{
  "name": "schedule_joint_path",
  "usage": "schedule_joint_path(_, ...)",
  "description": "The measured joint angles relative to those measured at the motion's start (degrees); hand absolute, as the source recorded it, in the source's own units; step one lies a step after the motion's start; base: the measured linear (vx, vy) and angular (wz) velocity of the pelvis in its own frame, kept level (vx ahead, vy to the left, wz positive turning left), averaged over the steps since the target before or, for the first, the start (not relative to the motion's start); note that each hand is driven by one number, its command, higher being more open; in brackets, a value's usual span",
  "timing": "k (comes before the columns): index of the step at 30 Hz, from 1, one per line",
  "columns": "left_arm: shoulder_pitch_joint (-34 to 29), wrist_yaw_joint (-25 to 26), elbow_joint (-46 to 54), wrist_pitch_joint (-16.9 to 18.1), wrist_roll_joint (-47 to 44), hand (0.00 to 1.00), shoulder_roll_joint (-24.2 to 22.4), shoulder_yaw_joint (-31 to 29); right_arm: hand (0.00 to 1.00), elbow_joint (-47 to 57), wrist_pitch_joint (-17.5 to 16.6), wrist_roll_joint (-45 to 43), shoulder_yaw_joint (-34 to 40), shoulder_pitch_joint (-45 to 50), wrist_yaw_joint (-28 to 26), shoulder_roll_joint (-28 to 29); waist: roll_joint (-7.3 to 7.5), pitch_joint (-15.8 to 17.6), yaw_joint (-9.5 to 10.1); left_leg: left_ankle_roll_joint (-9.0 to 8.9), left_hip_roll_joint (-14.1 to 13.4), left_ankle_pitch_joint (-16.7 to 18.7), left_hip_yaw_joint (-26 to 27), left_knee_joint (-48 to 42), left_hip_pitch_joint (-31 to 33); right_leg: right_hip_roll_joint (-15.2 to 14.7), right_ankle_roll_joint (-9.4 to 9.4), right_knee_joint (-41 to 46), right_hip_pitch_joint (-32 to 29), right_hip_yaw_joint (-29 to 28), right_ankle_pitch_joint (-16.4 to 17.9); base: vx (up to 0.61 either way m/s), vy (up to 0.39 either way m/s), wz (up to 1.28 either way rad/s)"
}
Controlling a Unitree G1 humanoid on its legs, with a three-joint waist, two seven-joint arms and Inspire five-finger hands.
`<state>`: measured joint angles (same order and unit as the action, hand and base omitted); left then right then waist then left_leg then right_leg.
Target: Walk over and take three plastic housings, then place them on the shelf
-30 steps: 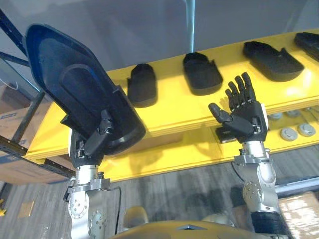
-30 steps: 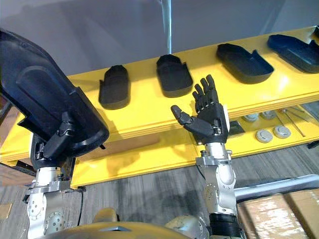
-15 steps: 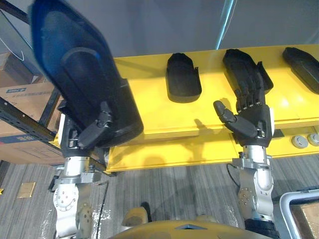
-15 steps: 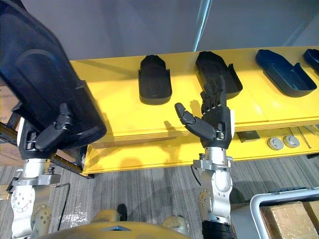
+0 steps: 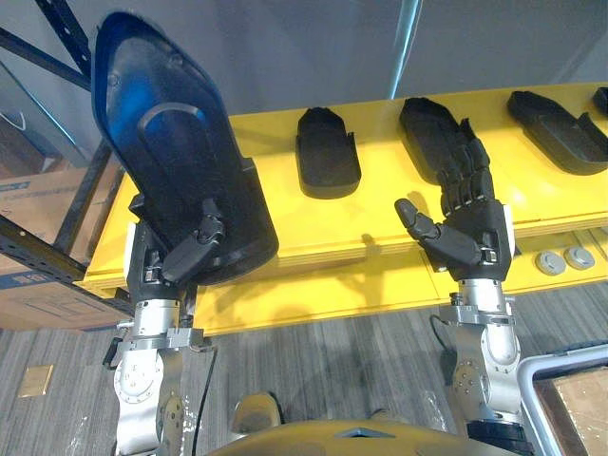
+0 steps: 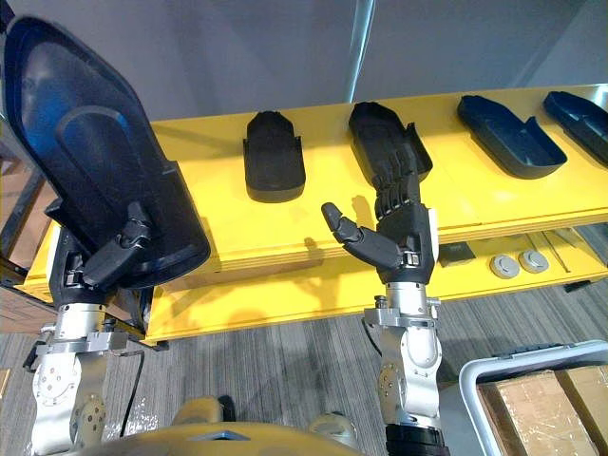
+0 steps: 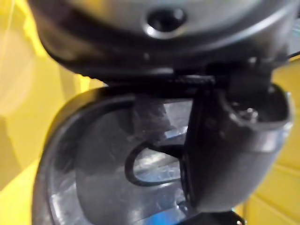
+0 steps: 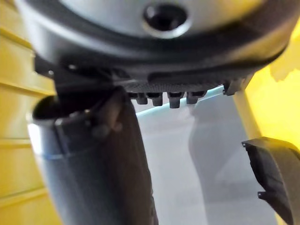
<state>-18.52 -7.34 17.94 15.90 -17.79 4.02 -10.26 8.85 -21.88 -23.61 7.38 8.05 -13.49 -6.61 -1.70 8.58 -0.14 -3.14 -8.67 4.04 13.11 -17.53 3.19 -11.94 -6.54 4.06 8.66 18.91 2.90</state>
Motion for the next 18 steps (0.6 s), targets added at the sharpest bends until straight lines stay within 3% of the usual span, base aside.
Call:
schedule_joint_path(4,0.0,0.3,-0.7,-0.5,0.6,0.00,-0.3,0.5,1.00,0.0,-0.2,-2.8,1.8,-0.1,-0.4,-0.3,0.40,0.5,-1.04,3.17,2.5,-2.3,1.0,4.4,-0.8,-3.7,-0.47,4.1,-2.4,1.2,2.3,-0.10,0.034,0.19)
schedule_joint_path(5,0.0,0.6,-0.8,-0.8,1.0,0.00,-0.3,0.5,1.00,0.1,-0.2,-3.3,1.8,-0.1,-0.1,-0.2,-0.44,0.2,-1.18,3.34,2.1,-2.2,1.9,4.5,-1.2,-4.1,-0.92,5.1,-2.7,1.2,2.7,-0.06,0.098,0.04)
schedule_joint_path(6,0.0,1.2,-0.8,-1.3,2.9,0.00,-0.3,0.5,1.00,0.1,-0.3,-4.9,1.6,-0.1,0.3,-0.2,-1.29,0.0,-1.76,1.48,2.6,-1.3,2.9,5.9,-2.1,-5.3,-2.07,7.1,-3.2,1.1,3.5,0.00,0.194,0.07)
schedule_joint_path(7,0.3,1.2,-0.8,-1.4,3.4,0.00,0.1,0.5,1.00,0.1,-0.6,-5.1,1.6,0.0,0.9,0.4,-1.37,-0.1,-1.95,0.72,4.6,-0.9,3.7,7.6,-3.4,-7.6,-2.87,9.1,-3.7,0.9,4.0,0.02,0.214,0.08)
schedule_joint_path(8,0.4,1.2,-0.8,-1.5,3.5,0.00,0.4,0.5,1.00,0.1,-0.8,-4.8,1.4,0.1,1.4,1.0,-1.34,-0.1,-2.00,0.94,5.6,-0.9,3.7,8.2,-3.8,-8.6,-2.95,9.5,-3.7,1.0,4.0,0.03,0.300,0.14)
schedule_joint_path(9,1.1,1.1,-0.5,-2.5,4.8,0.00,1.9,-0.5,1.00,0.1,-1.3,-3.6,-0.3,0.3,2.8,2.7,-1.33,-0.2,-2.06,2.20,8.1,-0.9,3.9,8.8,-4.0,-10.7,-4.28,9.7,-3.5,1.0,3.0,0.03,0.190,0.13)
schedule_joint_path(10,1.3,1.0,-0.5,-2.8,4.9,0.00,2.7,-1.0,1.00,0.1,-1.3,-3.4,-1.4,0.3,3.1,2.8,-0.99,0.1,-2.03,2.42,8.5,-1.0,4.1,8.9,-3.9,-11.1,-4.80,9.5,-3.6,1.0,2.4,0.02,0.179,0.11)
schedule_joint_path(12,1.4,0.9,-0.5,-4.1,4.9,0.00,4.2,-2.5,1.00,-0.1,-1.3,-2.1,-4.2,0.3,3.5,2.8,-0.48,0.4,-1.68,3.03,9.1,-1.2,4.6,9.8,-4.0,-11.3,-4.43,8.5,-3.8,1.0,1.0,0.01,0.094,-0.08)
schedule_joint_path(14,1.1,1.9,-0.6,-6.5,5.0,0.00,5.2,-4.3,1.00,0.0,-1.3,-0.4,-9.0,0.0,2.8,3.0,0.11,0.3,-0.98,3.25,9.0,-2.1,5.5,11.9,-4.2,-10.7,-2.58,7.3,-4.8,1.3,-0.9,0.00,0.089,-0.18)
schedule_joint_path(18,3.0,3.8,-0.6,-7.8,5.0,0.00,5.6,-4.1,1.00,0.1,-1.2,2.1,-9.7,-0.4,2.8,2.8,0.65,0.0,-1.53,2.65,9.0,-3.9,3.7,13.9,-1.8,-9.6,-1.86,4.7,-5.6,3.5,-1.5,0.00,-0.013,0.24)
